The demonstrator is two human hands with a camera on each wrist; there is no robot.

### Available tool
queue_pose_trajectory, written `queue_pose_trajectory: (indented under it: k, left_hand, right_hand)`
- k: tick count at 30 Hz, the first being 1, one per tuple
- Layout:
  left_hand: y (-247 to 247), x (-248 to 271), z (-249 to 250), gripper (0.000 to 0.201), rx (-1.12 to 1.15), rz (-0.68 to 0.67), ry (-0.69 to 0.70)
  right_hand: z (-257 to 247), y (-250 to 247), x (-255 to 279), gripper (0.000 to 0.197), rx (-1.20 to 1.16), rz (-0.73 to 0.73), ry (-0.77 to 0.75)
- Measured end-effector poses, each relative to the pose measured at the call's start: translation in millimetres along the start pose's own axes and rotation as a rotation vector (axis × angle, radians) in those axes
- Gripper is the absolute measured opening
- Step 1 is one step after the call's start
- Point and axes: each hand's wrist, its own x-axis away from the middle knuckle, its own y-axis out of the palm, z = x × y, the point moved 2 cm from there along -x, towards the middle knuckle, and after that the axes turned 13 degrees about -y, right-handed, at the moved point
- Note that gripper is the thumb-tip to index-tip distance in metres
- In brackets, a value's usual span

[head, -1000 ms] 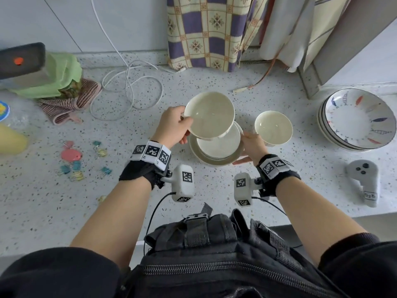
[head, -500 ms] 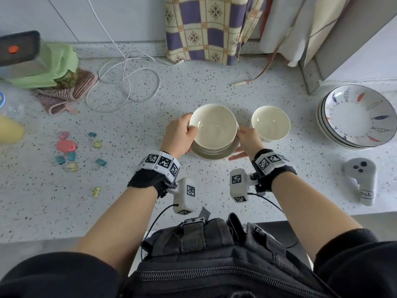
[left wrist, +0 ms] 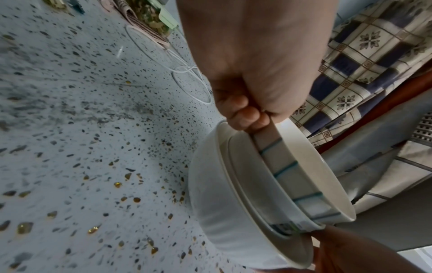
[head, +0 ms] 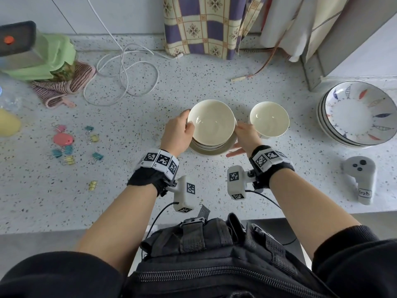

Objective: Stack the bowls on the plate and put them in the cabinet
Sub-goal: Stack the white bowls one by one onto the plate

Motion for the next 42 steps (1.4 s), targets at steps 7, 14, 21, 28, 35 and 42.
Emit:
queue_pose_trajectory:
  k: [7,14,21,28,35,42]
  left_hand:
    - [0,1,0,0.032,0.046,-0.019,-0.070]
    - [0,0,1,0.029,0.108,-0.060,-0.126]
    - [6,1,-7,0.033,0.236,0.066,-0.208]
    - [10,1,-19,0.029,0.107,0.209,-0.351]
    - [19,10,-21,0.041,0.089,-0.044,-0.418]
    - [13,15,-8,0.043,0.140,-0.189,-0.491]
  right_hand:
    - [1,-1,-1,0.029,0.025,-0.004,0.006]
    - [12,-10,0,0.036,0.044,-0.025,-0.037]
    - [56,-52,4,0.048,-0.083,0.295,0.049]
    - [55,-69,-8,0.038,-0.221,0.449,0.055]
    - [44,-70,-7,0.032,-0.228,0.501,0.095]
    - [-18,-64,11,0.025,-0.121,0.454,-0.200]
